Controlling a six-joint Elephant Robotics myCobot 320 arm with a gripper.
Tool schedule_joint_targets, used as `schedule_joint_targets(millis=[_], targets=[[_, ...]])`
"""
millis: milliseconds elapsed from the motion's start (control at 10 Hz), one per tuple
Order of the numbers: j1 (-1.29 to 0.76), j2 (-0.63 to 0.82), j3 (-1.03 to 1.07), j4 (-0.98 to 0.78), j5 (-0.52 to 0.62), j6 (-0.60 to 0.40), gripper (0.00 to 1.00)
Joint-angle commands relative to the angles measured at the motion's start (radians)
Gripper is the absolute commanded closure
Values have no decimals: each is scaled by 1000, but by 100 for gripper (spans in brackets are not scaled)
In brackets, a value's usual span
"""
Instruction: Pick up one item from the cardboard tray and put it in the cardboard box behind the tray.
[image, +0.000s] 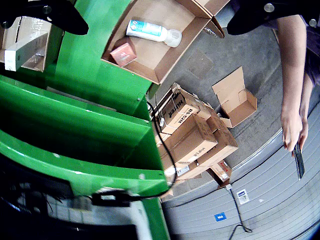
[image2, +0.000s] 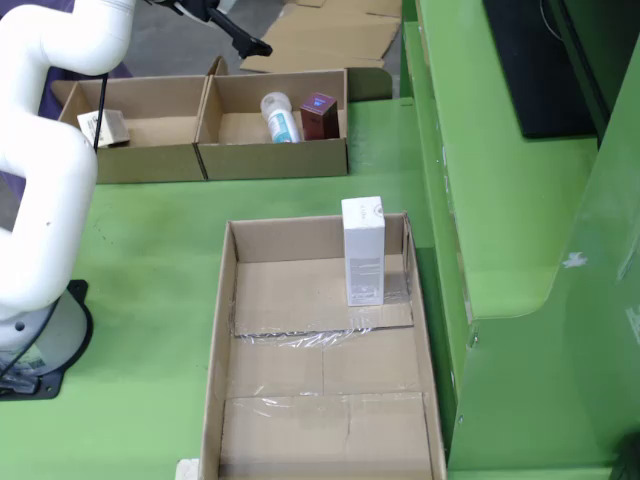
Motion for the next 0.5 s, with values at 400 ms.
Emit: schedule_joint_targets(millis=[400], targets=[[-547, 1062, -1381, -364, 242, -93, 0]])
